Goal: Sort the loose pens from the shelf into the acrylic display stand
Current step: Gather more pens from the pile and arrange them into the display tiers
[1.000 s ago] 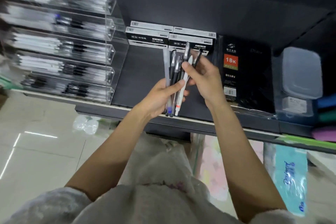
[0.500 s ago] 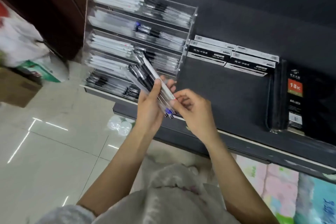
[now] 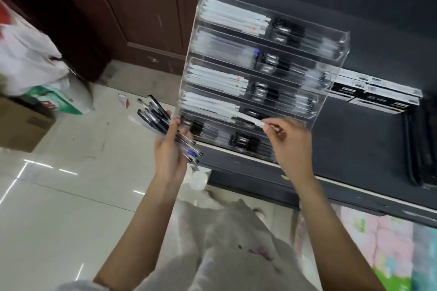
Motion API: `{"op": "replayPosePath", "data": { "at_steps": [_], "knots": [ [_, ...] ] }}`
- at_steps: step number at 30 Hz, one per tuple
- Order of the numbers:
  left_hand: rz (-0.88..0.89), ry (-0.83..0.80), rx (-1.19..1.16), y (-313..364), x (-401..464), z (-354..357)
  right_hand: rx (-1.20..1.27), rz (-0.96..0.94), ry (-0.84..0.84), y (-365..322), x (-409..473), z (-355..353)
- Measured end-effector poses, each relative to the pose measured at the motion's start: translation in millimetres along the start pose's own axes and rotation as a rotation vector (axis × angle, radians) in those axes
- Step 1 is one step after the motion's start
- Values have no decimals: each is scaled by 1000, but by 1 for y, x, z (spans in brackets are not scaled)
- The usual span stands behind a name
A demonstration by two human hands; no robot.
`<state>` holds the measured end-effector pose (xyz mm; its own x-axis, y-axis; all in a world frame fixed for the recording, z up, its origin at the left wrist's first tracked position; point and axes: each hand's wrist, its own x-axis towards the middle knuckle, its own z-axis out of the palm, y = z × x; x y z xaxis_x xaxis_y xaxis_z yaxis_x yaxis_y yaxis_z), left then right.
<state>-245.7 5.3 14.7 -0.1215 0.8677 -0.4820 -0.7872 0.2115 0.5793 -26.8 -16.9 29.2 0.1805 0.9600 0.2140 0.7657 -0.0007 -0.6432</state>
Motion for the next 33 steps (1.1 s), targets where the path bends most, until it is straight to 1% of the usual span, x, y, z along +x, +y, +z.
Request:
{"op": "replayPosePath", "data": {
  "at_steps": [3, 6, 9, 12, 14, 17, 19, 21, 23, 24, 26, 28, 29, 31, 33],
  "knots": [
    [-16, 14, -25, 15, 4, -14, -101, -53, -19, -19, 21, 30],
    [-39, 14, -28, 20, 3, -20, -219, -150, -60, -28, 39, 52],
    [-73, 25, -3, 20, 3, -24, -437, -256, -67, -31, 49, 62],
    [-122, -11, -56, 20, 2, -27, -602, -398, -75, -32, 58, 68],
    [-157, -29, -101, 19, 1, -26, -672, -435, -72, -28, 63, 75],
    [-188, -21, -136, 16, 2, -24, -688, -410, -83, -22, 65, 87],
    [-198, -16, -139, 15, 2, -21, -646, -397, -92, -20, 65, 92],
    [-202, -38, -142, 11, 2, -19, -567, -416, -52, -22, 62, 88],
    [-202, -67, -120, 7, 2, -16, -350, -394, -44, -35, 53, 76],
    [-200, -83, -106, 5, 2, -15, -201, -347, -76, -45, 47, 70],
    [-205, -122, -76, 0, 1, -11, 71, -199, -234, -62, 31, 60],
    [-224, -170, -34, -7, -4, -4, 191, -65, -414, -70, 14, 58],
    [-242, -186, -10, -11, -6, 0, 219, -26, -449, -70, 7, 59],
    [-263, -197, 36, -18, -10, 4, 315, 67, -446, -65, -1, 58],
    [-274, -219, 78, -26, -12, 3, 432, 202, -444, -58, -4, 53]
  ]
}}
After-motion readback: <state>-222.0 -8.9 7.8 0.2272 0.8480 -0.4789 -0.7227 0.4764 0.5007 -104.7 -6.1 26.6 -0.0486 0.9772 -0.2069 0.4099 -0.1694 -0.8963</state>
